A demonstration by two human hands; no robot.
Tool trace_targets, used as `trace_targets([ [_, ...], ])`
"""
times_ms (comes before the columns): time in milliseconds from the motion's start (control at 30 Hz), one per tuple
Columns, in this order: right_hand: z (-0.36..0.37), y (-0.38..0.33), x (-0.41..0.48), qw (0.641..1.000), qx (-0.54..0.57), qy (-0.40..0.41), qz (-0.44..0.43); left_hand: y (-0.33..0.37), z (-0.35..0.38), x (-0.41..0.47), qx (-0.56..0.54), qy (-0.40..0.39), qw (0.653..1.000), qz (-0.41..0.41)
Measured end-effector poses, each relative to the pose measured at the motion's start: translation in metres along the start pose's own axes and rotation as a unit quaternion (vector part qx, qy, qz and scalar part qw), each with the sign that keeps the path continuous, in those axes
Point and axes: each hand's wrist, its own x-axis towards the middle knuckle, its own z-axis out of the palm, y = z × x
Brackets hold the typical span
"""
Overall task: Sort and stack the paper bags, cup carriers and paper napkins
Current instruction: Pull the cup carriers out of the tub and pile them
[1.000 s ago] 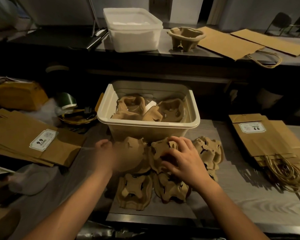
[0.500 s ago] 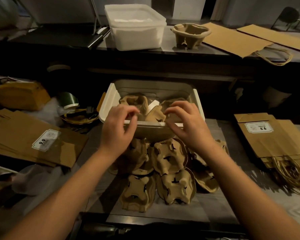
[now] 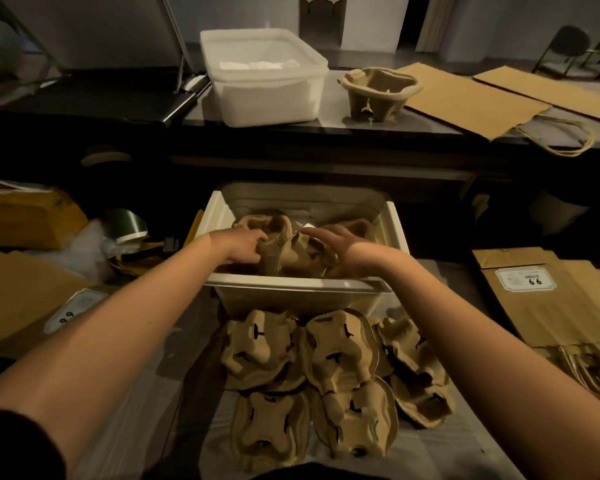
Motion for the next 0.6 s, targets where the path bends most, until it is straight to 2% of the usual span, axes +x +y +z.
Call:
trace_targets([
  [67,0.003,-0.004,0.009,1.0,-0.01,0.003,-0.009,0.002,0.005,0.008,0.022,-0.001,1.0,-0.01],
  [267,0.014,-0.012,0.02,0.994,-0.047,0.059,-0.08,0.0,0.015,0.014,0.111,0.075,0.991,-0.024],
  [433,0.014,-0.01,0.024,0.988,-0.079,0.113,-0.066,-0.002,0.006,0.015,0.132,0.198,0.971,0.011],
  [533,0.007,-0.011,0.018,0.982,0.003,0.184,-0.038,-0.003,-0.003,0.006,0.099,0.274,0.956,0.031],
  [600,-0.001,-0.012,0.009,0.966,0.1,0.235,-0.04,-0.005,-0.014,-0.005,0.02,0.316,0.948,0.034],
])
